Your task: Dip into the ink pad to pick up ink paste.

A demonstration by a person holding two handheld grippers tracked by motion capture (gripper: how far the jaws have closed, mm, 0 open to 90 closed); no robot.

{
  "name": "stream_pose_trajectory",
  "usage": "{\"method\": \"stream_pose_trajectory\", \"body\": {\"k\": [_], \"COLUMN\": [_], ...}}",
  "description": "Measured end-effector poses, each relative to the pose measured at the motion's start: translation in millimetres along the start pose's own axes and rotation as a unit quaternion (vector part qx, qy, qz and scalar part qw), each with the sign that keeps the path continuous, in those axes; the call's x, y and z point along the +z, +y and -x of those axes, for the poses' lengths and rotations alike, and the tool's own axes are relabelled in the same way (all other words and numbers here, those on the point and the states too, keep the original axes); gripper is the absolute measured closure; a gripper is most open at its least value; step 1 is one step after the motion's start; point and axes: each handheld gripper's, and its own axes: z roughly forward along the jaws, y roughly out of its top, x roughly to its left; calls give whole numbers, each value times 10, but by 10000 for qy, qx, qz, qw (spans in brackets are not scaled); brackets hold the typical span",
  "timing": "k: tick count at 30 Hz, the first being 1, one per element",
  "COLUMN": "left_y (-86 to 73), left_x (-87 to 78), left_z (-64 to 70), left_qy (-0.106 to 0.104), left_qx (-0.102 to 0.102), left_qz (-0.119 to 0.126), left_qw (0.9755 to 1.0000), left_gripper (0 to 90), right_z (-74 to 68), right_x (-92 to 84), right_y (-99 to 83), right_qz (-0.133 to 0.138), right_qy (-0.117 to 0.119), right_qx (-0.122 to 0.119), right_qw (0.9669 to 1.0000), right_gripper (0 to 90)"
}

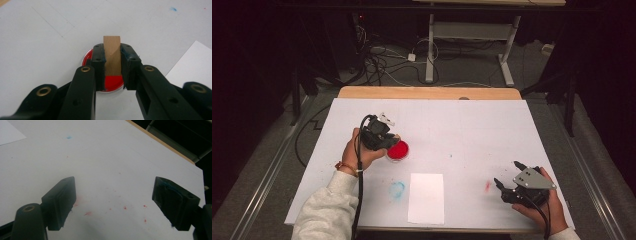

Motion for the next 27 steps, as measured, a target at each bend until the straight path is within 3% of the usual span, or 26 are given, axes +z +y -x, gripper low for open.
{"method": "stream_pose_trajectory", "body": {"k": [11,19,27], "left_y": [-43,-63,-70], "left_x": [281,436,461], "left_z": [-30,-27,-49], "left_qy": [-135,-122,-182], "left_qx": [25,39,-107], "left_qz": [-391,-707,-684], "left_qw": [9991,9974,9974], "left_gripper": [739,739,740], "right_z": [7,-1,-11], "right_x": [-3,-1,1], "right_y": [-2,-2,5], "right_qz": [12,0,20], "right_qy": [-26,-9,-10], "right_qx": [24,4,13], "right_qw": [10000,10000,10000], "right_gripper": [196,195,196]}}
